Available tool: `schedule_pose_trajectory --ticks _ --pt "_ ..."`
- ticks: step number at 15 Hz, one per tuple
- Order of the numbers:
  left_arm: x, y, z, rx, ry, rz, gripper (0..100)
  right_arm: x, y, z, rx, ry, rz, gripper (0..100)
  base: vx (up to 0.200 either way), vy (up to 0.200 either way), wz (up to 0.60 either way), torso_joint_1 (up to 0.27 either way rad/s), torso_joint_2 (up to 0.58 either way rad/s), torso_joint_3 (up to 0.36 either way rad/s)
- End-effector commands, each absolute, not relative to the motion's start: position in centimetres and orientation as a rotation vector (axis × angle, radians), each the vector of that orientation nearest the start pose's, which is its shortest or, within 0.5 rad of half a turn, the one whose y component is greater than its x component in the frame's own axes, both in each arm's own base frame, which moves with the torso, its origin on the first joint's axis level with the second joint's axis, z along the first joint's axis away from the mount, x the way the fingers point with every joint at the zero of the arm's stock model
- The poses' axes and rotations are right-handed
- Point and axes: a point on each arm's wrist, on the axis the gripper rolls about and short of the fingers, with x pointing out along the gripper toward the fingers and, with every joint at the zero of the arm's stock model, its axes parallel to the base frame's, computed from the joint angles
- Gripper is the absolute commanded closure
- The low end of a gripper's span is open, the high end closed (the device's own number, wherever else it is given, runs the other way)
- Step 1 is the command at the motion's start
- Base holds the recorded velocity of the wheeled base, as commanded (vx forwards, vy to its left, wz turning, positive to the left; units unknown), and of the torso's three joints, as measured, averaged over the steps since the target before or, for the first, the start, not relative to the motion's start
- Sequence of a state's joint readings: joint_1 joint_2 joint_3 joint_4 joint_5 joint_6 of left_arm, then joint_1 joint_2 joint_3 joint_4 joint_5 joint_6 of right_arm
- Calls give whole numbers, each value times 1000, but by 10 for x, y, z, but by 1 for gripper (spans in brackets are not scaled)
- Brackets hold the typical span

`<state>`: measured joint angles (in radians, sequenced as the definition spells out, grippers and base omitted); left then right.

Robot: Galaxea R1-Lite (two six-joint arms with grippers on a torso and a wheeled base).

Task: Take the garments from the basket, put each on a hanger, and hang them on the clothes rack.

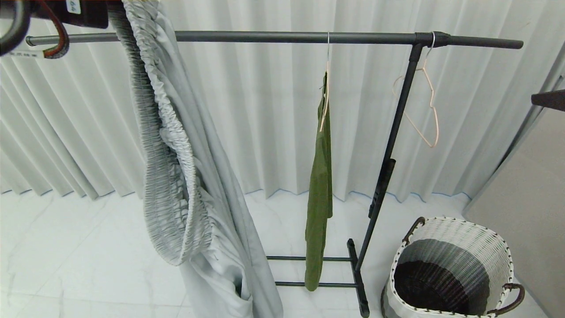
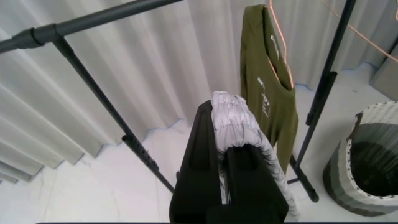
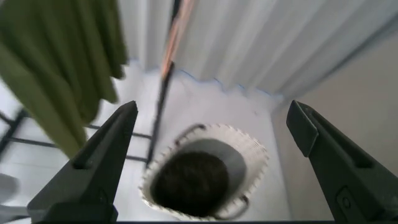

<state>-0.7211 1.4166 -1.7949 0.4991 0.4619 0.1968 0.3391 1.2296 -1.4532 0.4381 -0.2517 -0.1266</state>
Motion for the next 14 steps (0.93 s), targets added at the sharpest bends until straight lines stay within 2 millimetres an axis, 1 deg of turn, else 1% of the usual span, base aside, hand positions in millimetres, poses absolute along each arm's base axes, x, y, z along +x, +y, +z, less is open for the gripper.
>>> schedule_pose_trajectory --ticks 1,5,8,10,12,14 --pt "150 -119 417 267 82 -269 100 157 46 372 -173 203 101 0 200 0 0 -2 -17 2" --pt "150 -119 416 271 85 -271 100 176 50 366 -133 221 81 0 200 0 0 5 -1 1" --pt "149 -118 415 275 90 -270 100 198 55 351 -118 295 67 0 200 0 0 5 2 -4" --pt "147 -117 411 285 98 -272 100 213 60 338 -81 353 63 0 0 0 0 0 0 0" --pt "144 -117 410 292 99 -284 100 229 70 322 -32 415 67 0 0 0 0 0 0 0" --pt "141 -115 408 296 103 -290 100 244 75 313 -10 450 37 0 0 0 0 0 0 0"
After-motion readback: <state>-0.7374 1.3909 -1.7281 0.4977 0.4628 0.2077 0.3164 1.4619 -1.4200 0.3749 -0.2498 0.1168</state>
